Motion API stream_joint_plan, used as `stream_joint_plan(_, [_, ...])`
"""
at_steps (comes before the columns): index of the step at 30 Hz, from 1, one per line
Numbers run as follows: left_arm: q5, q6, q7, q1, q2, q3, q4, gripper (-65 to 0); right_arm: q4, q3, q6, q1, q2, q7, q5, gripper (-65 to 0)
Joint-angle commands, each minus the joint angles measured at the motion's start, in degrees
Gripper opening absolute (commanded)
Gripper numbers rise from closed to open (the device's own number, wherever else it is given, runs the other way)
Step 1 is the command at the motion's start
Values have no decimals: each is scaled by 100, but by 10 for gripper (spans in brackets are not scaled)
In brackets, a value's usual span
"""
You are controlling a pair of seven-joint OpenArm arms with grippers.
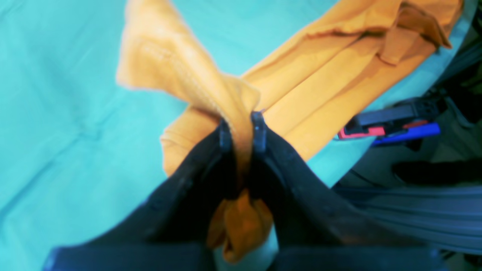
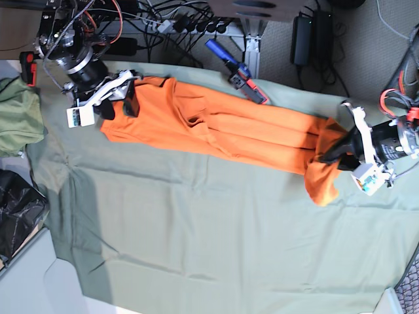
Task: Fold the T-shirt properly
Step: 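Carry the hem end with left gripper toward the right gripper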
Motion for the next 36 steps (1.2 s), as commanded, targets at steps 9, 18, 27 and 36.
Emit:
stream_joint_plan(9, [990, 149, -393, -66, 319, 977, 83, -650, 85, 52, 258, 0, 66, 149, 28, -307])
stream_joint_plan(18, [1250, 144, -697, -184, 752, 1268, -210, -650, 85, 52, 258, 0, 68, 149, 31, -307])
stream_joint_plan(27, [870, 144, -813, -457, 1073, 1349, -804, -512, 85, 52, 258, 2, 66, 157, 33, -307])
stream_joint_plan(36, [1056, 105, -874, -461, 1360, 2133, -879, -479, 85, 52, 258, 0, 66, 170, 33, -307])
